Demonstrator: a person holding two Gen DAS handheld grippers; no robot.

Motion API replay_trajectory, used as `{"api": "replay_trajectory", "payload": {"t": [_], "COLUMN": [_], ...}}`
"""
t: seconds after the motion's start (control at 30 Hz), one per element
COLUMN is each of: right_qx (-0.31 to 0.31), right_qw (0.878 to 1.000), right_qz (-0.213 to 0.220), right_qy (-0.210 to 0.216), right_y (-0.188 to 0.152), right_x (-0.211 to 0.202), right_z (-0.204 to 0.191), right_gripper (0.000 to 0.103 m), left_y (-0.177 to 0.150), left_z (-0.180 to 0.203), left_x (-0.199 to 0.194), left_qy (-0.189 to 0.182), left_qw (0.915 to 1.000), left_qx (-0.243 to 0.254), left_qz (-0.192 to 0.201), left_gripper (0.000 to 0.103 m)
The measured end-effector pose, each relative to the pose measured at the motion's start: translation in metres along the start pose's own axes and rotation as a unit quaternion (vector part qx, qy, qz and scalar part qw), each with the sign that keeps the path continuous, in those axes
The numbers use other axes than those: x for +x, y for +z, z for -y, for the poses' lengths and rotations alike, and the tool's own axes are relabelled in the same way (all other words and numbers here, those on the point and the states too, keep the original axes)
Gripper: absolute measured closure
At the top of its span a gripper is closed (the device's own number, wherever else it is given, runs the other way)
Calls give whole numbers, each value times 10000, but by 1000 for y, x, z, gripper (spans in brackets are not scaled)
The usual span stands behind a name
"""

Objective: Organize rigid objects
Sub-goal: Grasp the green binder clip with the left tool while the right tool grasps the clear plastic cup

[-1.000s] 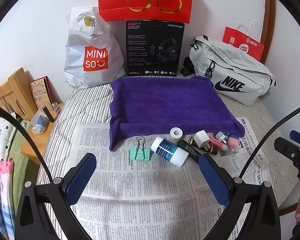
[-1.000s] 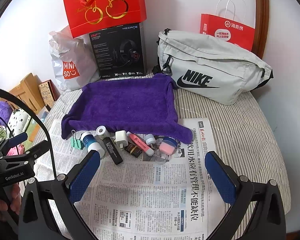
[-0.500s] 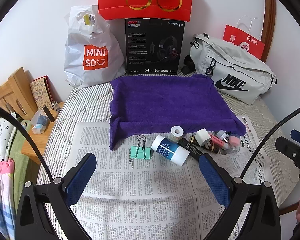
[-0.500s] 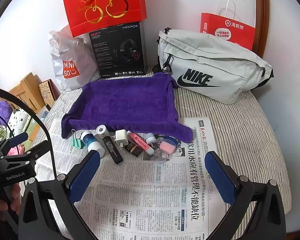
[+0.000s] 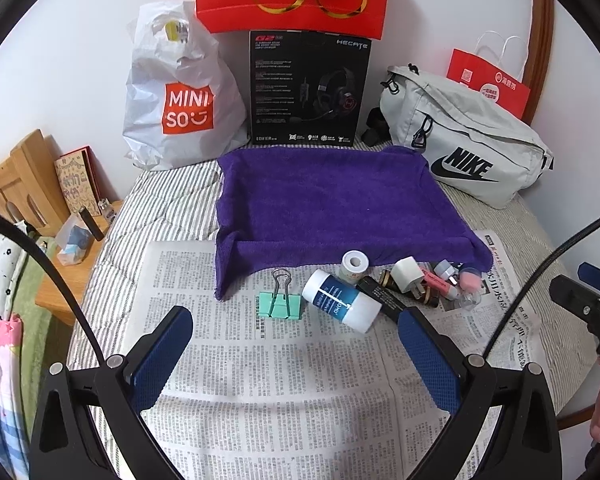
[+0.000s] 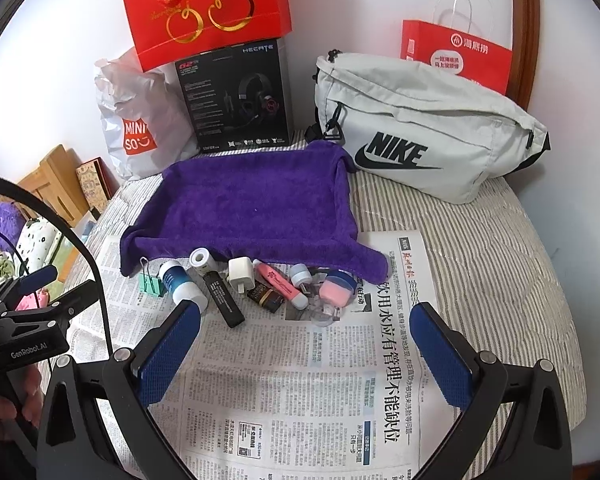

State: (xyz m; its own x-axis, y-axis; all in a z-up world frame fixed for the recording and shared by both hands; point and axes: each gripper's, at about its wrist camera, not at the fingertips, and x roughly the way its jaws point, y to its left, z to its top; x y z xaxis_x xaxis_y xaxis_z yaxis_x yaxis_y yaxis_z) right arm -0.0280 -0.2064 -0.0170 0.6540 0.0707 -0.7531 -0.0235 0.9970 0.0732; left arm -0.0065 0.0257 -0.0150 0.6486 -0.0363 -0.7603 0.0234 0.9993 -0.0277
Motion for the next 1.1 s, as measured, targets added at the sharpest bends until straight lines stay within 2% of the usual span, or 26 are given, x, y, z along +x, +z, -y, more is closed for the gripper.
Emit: {"api": "replay_trajectory", "payload": {"t": [0.17, 0.3, 0.6, 0.67, 0.77, 0.8, 0.97, 1.03, 1.1], "right_qx": [25, 29, 99, 100, 170, 197, 305, 297, 327], "right_qw": [9999, 9997, 9986, 9980, 9975, 9973, 9964, 9959, 9955], "right_qz": [-112, -241, -488, -574, -638, -650, -725, -758, -792], "right_qy": [-34, -46, -182, -252, -253, -279, -317, -391, -416], "right_y": [-2, -4, -12, -14, -16, -16, -16, -17, -18], "right_x": [11, 22, 46, 51, 56, 57, 66, 72, 78], "right_z": [4, 7, 19, 22, 30, 32, 43, 47, 51], "right_gripper": [0, 0, 0, 0, 0, 0, 0, 0, 0], "left_y": [-3, -7, -15, -17, -19, -20, -19, -20, -22], "left_z": [-8, -13, -12, -15, -21, -22, -22, -20, -15], "left_x": [26, 49, 103, 113, 129, 131, 133, 133, 131], "left_qy": [150, 61, 78, 94, -1, -53, -156, -137, -68], "left_qw": [9998, 9995, 9984, 9982, 9979, 9980, 9986, 9986, 9984], "left_qx": [49, -34, 270, 258, 215, 212, 264, 334, 493], "left_qz": [-143, -305, -499, -526, -612, -598, -423, -388, -270], "left_gripper": [0, 1, 3, 16, 19, 23, 25, 29, 45]}}
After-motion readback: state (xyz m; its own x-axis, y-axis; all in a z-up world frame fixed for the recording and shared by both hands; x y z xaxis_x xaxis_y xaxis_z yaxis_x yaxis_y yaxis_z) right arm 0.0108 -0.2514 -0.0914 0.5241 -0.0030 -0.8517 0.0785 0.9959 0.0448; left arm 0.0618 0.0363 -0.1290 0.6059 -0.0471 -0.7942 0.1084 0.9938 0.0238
